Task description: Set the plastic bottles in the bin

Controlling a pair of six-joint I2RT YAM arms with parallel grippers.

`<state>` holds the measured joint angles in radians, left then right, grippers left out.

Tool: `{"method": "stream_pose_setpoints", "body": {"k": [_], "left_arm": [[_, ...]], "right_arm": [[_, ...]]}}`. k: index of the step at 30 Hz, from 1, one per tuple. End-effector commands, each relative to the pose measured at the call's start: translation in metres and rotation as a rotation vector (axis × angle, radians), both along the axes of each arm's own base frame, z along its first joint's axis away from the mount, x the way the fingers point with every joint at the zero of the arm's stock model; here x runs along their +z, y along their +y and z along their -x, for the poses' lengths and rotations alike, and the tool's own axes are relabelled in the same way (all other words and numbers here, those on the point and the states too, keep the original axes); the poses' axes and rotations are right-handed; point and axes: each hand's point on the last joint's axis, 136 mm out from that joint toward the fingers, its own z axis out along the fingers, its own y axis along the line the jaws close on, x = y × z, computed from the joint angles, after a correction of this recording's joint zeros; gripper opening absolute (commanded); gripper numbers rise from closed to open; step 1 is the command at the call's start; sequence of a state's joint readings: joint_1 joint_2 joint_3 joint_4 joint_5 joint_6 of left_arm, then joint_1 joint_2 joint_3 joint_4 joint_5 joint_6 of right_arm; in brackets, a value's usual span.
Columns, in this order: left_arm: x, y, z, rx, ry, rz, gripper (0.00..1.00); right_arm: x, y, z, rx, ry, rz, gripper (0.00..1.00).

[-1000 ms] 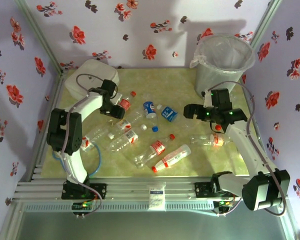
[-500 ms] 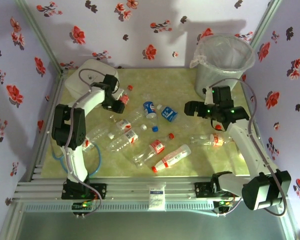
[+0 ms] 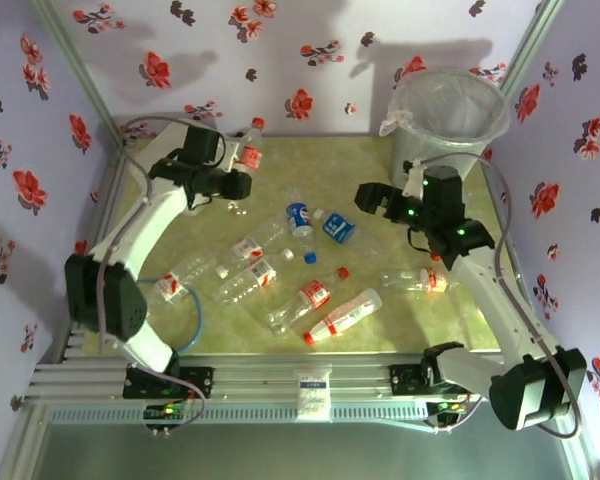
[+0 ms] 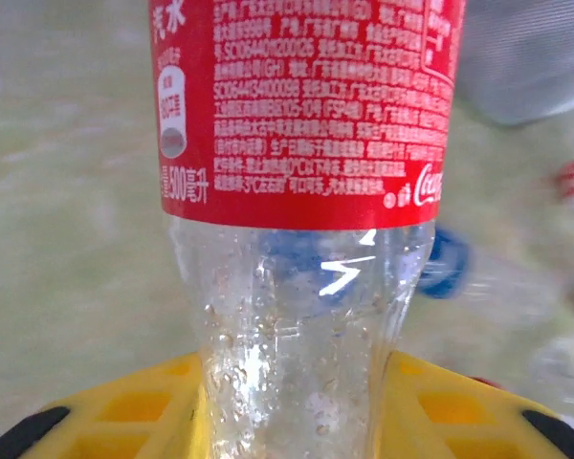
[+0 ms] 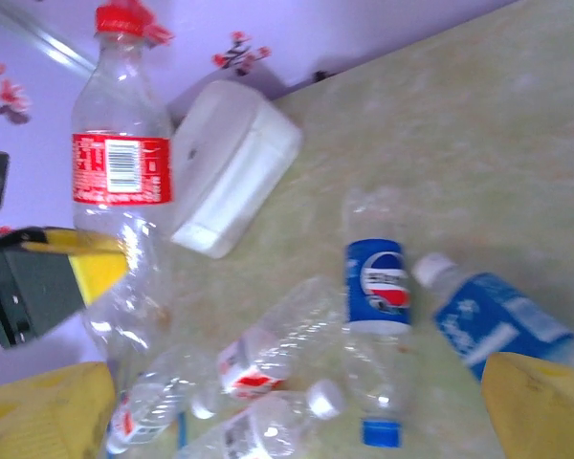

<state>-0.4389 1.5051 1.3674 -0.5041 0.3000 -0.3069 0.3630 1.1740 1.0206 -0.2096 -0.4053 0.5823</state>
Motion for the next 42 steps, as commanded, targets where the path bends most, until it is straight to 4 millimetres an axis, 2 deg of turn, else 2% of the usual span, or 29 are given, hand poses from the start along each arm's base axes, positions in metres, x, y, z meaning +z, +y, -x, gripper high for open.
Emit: {"method": "stream_pose_setpoints", "body": {"k": [1,4,7,12,14,17,19,26,30,36,37,40,42], "left_arm": [[-0.002,-0.049,0.016,-0.028,0.102,0.31,0.37],[-0.007,-0.075,0.032,-0.046,0.117,0.425,0.37],[-0.008,-0.09,0.041,-0.068,0.116,0.48,0.37],[-0.009,-0.106,0.051,-0.101,0.122,0.505,0.37],[-0.008,-0.109,0.053,-0.11,0.121,0.503,0.37],[-0.008,-0.112,0.056,-0.123,0.116,0.497,0.36],[-0.01,-0.113,0.058,-0.133,0.113,0.487,0.36],[-0.01,-0.121,0.067,-0.184,0.087,0.461,0.36],[-0.006,-0.125,0.066,-0.202,0.074,0.449,0.41],[0.0,-0.122,0.067,-0.224,0.02,0.444,0.66],[0.001,-0.12,0.067,-0.223,0.019,0.439,0.72],[0.007,-0.111,0.068,-0.214,-0.001,0.438,0.86],[0.01,-0.1,0.067,-0.19,-0.015,0.442,0.9]], "right_arm": [[0.026,0.03,-0.009,0.045,-0.049,-0.108,0.99],[0.019,0.041,-0.015,0.051,-0.032,-0.093,0.99],[0.01,0.052,-0.017,0.073,-0.014,-0.079,0.99],[-0.005,0.07,-0.02,0.121,0.019,-0.034,0.99],[-0.014,0.075,-0.024,0.131,0.042,-0.009,0.99],[-0.017,0.083,-0.028,0.159,0.05,-0.023,0.97],[-0.019,0.088,-0.03,0.173,0.058,-0.036,0.94],[-0.023,0.09,-0.035,0.16,0.082,-0.047,0.68],[-0.016,0.086,-0.041,0.15,0.071,-0.047,0.6],[0.003,0.067,-0.056,0.108,0.027,-0.031,0.54],[0.009,0.063,-0.058,0.102,0.012,-0.027,0.54],[0.029,0.039,-0.068,0.037,-0.045,0.032,0.53],[0.048,0.013,-0.075,-0.037,-0.104,0.11,0.53]]}}
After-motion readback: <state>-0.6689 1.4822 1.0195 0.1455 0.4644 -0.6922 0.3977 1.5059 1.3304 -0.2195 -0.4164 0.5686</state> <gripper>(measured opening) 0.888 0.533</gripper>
